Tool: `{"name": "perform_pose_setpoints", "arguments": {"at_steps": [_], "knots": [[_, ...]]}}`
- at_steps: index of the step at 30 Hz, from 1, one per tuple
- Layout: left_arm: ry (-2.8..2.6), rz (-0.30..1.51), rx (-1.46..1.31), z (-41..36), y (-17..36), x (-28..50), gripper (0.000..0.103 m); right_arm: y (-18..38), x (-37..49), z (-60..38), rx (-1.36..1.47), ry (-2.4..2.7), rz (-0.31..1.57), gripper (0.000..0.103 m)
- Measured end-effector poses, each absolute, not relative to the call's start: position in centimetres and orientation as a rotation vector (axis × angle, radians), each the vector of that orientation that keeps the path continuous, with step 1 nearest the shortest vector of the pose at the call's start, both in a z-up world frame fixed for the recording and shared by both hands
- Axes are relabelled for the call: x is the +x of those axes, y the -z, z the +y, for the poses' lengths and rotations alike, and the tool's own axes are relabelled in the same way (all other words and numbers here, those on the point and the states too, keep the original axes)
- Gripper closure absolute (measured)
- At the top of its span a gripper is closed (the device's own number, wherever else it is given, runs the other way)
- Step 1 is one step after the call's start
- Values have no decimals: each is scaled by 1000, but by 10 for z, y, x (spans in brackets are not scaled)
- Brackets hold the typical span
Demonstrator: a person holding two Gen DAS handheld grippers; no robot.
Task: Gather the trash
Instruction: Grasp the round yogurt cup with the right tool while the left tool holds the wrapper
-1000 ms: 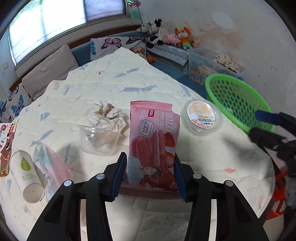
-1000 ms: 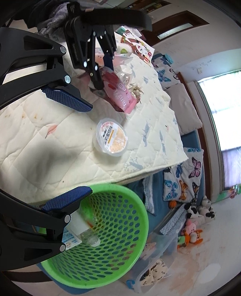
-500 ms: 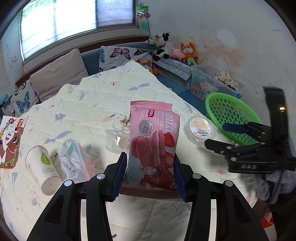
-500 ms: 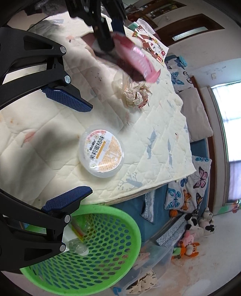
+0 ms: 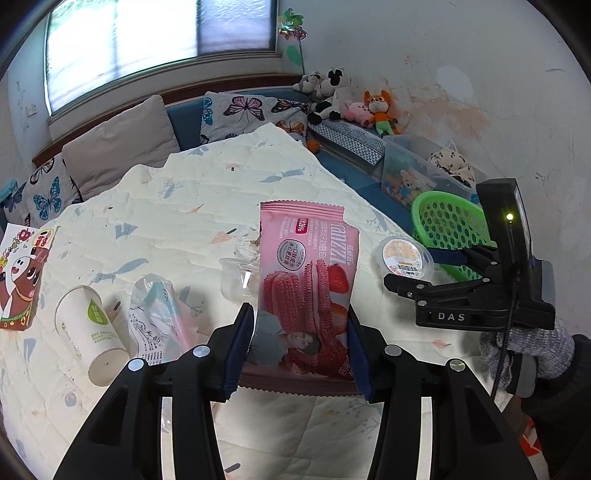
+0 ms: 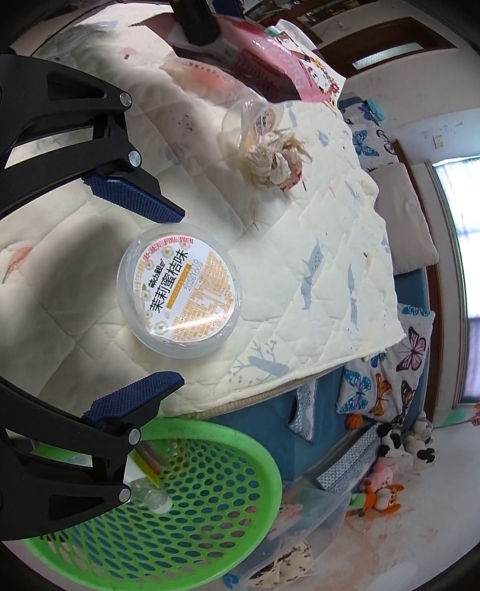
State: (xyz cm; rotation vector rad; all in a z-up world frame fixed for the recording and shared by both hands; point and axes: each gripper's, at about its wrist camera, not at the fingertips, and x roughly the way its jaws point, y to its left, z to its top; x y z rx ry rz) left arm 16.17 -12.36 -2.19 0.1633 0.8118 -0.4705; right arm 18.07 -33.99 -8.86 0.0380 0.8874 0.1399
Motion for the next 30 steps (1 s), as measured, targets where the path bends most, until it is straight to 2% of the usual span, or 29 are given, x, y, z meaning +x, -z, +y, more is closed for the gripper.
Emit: {"name": "perform_pose_setpoints", "arguments": {"at_steps": [4, 19, 30], "knots": [[471, 811, 165, -123, 22, 162, 56, 90, 183, -338, 44, -152, 900, 36], [484, 813, 165, -133, 23, 162, 57, 70, 155, -351, 88, -140, 835, 36], [544, 802, 176, -167, 15, 158, 57, 40, 115, -395, 116, -65, 762, 36]]}}
